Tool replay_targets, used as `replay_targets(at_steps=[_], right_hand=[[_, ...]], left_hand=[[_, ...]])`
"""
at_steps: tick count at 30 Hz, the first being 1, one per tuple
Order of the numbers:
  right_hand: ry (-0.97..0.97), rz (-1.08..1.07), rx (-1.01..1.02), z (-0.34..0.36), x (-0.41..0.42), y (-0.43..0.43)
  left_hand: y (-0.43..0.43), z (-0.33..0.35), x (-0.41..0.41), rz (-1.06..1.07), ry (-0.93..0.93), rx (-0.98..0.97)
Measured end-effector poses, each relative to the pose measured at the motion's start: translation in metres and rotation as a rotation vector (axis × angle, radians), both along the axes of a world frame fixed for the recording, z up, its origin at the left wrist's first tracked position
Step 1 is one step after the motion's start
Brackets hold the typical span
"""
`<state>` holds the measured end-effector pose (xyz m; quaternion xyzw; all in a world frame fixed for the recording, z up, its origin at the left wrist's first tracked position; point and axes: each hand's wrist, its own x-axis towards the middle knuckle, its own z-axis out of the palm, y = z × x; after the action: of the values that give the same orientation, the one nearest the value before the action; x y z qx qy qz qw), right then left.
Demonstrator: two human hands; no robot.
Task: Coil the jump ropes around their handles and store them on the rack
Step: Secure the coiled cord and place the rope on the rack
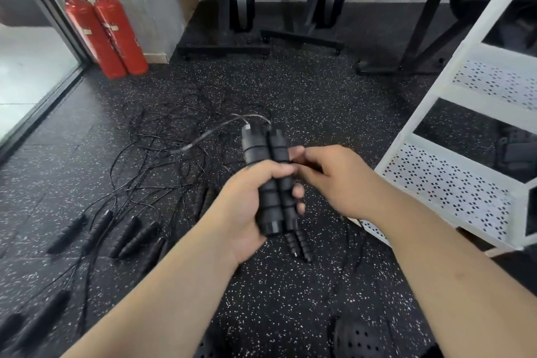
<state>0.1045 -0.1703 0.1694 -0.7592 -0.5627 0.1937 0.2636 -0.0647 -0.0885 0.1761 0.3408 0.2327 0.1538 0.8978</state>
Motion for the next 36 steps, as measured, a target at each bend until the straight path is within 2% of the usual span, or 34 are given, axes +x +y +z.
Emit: replay_targets(at_steps=[4,8,11,15,17,19,22,26,28,30,33,34,36], right_hand=[[0.112,0.02,-0.094,0.009,0.009,-0.008],[0.054,-0.032,-0.097,0.011,0.026,-0.018],[0.026,-0.052,-0.018,0.009,0.024,-0.015],[0.017,0.006,0.036,0.006,0.005,-0.004],[0.008,0.047,0.01,0.003,-0.001,-0.001],[0.048,0.055,-0.075,0.005,0.0,-0.003],[0.098,0.036,-0.201,0.015,0.015,-0.016],[0.157,-0.005,-0.208,0.025,0.037,-0.028],[0.199,0.0,-0.229,0.027,0.042,-0.031],[0.173,-0.044,-0.247,0.029,0.05,-0.036],[0.091,-0.095,-0.281,0.028,0.067,-0.046],[0.069,-0.079,-0.301,0.028,0.07,-0.048],[0.038,-0.022,-0.36,0.028,0.068,-0.05]], left_hand=[[0.032,0.006,-0.007,0.203,-0.044,-0.102],[0.071,0.012,-0.03,0.442,-0.119,-0.157],[0.064,0.013,-0.031,0.398,-0.098,-0.196],[0.016,0.006,-0.009,0.127,0.0,-0.111],[0.004,0.002,-0.001,0.06,0.017,-0.079],[0.009,0.002,-0.001,0.085,-0.021,-0.099],[0.039,0.008,-0.011,0.273,-0.088,-0.157],[0.069,0.009,-0.029,0.405,-0.125,-0.21],[0.07,0.009,-0.032,0.356,-0.074,-0.149],[0.066,0.012,-0.033,0.205,0.081,0.002],[0.06,0.015,-0.038,-0.086,0.445,0.429],[0.058,0.014,-0.039,-0.158,0.522,0.548],[0.053,0.01,-0.04,-0.24,0.573,0.665]])
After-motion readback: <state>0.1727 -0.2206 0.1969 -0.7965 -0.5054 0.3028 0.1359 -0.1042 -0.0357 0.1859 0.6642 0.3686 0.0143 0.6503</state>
